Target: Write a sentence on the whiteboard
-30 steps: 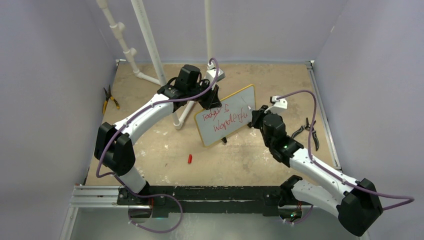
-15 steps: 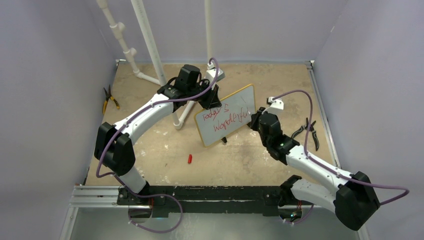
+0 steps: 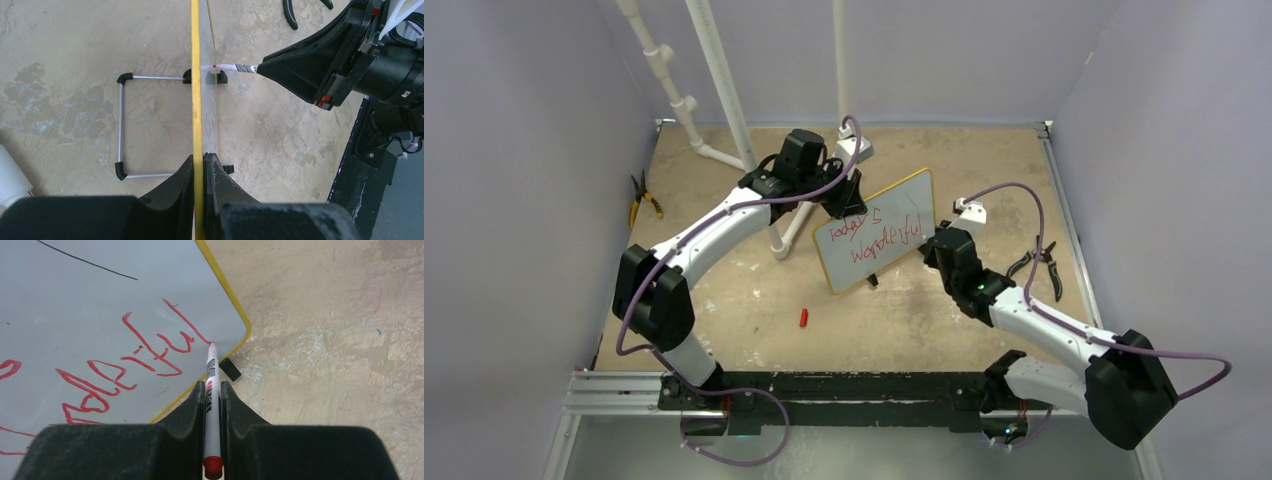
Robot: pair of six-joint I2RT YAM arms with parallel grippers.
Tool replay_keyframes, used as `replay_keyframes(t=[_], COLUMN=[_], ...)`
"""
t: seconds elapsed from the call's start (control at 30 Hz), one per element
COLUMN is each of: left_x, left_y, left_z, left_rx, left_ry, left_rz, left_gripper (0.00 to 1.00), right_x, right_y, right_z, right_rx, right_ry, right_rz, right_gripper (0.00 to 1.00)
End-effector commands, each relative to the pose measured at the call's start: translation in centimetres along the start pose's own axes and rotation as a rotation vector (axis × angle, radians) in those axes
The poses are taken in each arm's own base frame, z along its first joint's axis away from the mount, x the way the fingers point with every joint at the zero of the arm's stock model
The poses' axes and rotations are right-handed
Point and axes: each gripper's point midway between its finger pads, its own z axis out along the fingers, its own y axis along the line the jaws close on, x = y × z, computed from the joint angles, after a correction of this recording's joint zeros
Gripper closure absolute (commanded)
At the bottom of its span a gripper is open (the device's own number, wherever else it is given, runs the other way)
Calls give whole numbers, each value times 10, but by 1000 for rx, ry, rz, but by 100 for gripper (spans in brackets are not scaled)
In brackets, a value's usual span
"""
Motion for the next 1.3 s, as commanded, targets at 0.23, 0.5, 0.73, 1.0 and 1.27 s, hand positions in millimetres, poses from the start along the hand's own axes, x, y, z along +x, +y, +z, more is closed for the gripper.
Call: replay_keyframes(t=[0.23,0.5,0.73,1.0,1.27], left_x=[-10,-11,-11,-11,-11], left_y=[-7,-8,-9,-9,-8], left_z=[-6,-6,-7,-6,-6], left_rx=[23,23,27,31,29], left_ry=[-33,-37,-38,-38,-38], left_rz=[43,45,46,46,45], left_gripper=[100,100,100,100,100], right_x=[-25,-35,-34,-34,-34], right_y=[-7,-15,-14,-11,-8], right_z=[1,-10,-5,-2,1], right_rx=[83,97,115,107,99], right_ry=[-96,-136,-128,-134,-134], right_rz=[110,153,143,131,123], right_gripper=[100,100,100,100,100])
